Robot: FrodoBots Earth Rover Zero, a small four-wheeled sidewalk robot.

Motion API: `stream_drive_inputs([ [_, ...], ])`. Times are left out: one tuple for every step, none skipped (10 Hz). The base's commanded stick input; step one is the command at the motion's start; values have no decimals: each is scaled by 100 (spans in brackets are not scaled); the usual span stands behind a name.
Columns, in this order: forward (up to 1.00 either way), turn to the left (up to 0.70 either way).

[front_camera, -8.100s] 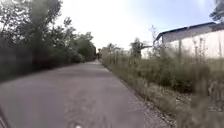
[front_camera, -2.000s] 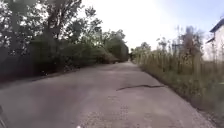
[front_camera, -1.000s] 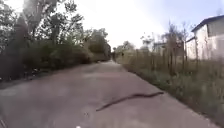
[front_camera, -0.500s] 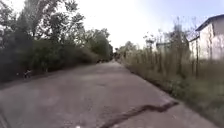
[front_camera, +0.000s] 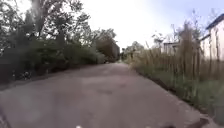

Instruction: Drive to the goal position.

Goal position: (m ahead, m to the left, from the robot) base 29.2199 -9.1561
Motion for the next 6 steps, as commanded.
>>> stream_drive_inputs([
  [100,-3],
  [100,-4],
  [100,-5],
  [100,-8],
  [100,-10],
  [100,-11],
])
